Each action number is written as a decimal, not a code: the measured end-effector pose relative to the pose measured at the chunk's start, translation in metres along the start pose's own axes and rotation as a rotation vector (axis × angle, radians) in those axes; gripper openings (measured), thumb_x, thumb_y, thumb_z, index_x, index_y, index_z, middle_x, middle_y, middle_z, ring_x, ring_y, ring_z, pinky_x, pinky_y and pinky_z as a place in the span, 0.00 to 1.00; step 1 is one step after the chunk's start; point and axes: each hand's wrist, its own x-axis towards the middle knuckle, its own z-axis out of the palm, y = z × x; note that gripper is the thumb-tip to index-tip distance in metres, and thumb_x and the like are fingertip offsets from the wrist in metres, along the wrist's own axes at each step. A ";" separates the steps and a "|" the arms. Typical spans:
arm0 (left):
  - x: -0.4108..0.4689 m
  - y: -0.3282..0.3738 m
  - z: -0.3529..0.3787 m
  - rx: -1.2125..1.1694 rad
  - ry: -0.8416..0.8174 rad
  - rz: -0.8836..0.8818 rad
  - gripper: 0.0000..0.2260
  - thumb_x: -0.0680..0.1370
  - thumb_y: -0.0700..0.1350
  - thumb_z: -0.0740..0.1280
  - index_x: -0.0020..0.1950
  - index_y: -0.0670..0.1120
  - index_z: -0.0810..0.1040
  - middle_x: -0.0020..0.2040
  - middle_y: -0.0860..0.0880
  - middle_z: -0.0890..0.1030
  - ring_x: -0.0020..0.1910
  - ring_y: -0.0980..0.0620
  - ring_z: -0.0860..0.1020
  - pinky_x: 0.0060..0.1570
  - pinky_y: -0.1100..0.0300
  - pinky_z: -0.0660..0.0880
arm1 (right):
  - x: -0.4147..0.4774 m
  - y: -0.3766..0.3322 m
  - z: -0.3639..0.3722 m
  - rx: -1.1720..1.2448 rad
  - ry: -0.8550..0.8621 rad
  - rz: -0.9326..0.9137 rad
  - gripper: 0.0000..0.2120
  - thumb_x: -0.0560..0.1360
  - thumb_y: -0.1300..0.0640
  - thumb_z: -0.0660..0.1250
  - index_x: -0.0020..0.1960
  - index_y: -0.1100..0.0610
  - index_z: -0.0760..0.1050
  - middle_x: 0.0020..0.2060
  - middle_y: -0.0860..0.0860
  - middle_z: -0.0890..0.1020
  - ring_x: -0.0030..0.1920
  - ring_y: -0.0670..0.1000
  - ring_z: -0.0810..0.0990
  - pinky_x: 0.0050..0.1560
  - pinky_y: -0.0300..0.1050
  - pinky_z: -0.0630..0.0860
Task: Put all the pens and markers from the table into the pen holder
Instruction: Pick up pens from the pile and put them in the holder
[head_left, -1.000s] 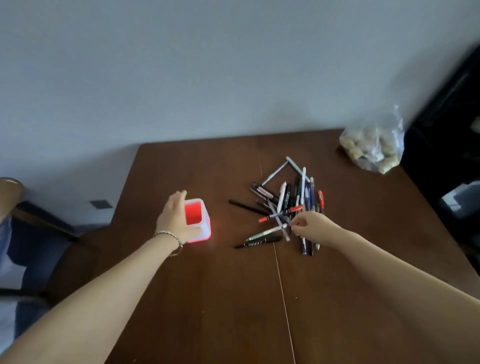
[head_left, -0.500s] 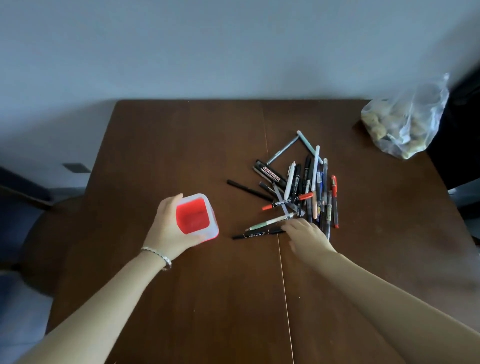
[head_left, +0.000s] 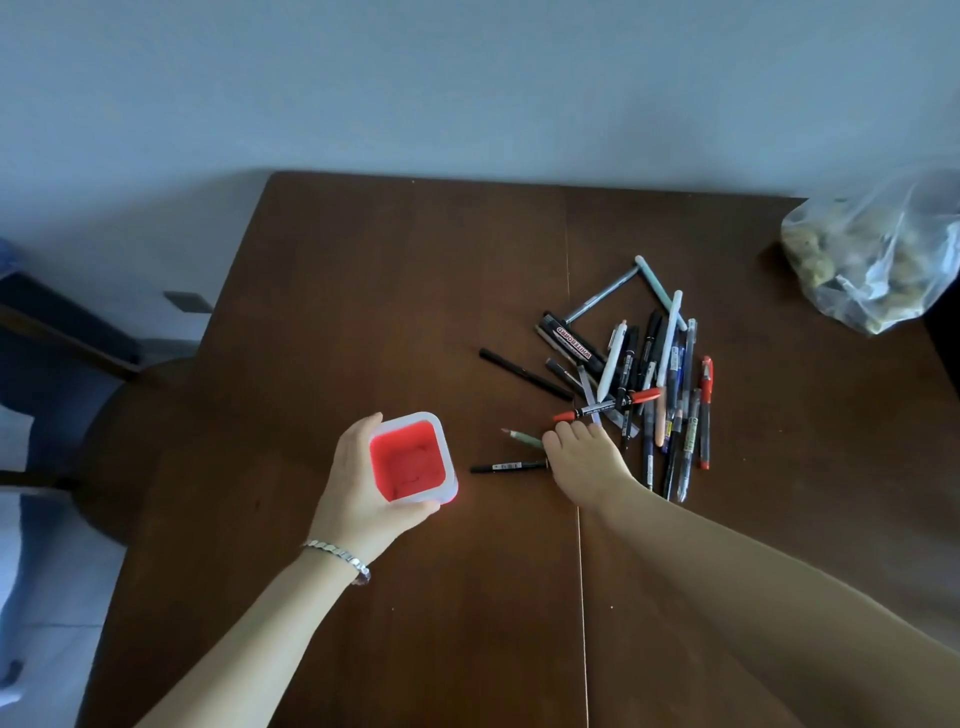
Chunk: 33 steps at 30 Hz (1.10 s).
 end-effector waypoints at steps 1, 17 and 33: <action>0.000 0.000 0.000 0.000 -0.010 0.000 0.45 0.59 0.41 0.80 0.70 0.46 0.60 0.69 0.47 0.63 0.63 0.56 0.65 0.52 0.62 0.70 | -0.001 -0.003 -0.006 0.091 0.001 0.035 0.10 0.69 0.60 0.69 0.49 0.61 0.74 0.45 0.57 0.79 0.43 0.57 0.80 0.41 0.47 0.74; 0.010 0.040 0.054 0.042 -0.160 0.188 0.44 0.57 0.48 0.80 0.69 0.49 0.63 0.64 0.56 0.66 0.60 0.61 0.64 0.54 0.68 0.70 | -0.065 -0.007 -0.106 0.594 -0.248 0.166 0.11 0.78 0.57 0.55 0.49 0.60 0.74 0.37 0.53 0.74 0.39 0.55 0.76 0.33 0.44 0.70; 0.033 0.039 0.056 0.029 -0.206 0.144 0.44 0.58 0.45 0.80 0.68 0.50 0.62 0.65 0.54 0.65 0.60 0.60 0.66 0.52 0.67 0.68 | -0.004 0.072 -0.035 1.063 0.016 0.929 0.12 0.76 0.50 0.59 0.45 0.60 0.70 0.32 0.55 0.77 0.26 0.51 0.73 0.25 0.38 0.68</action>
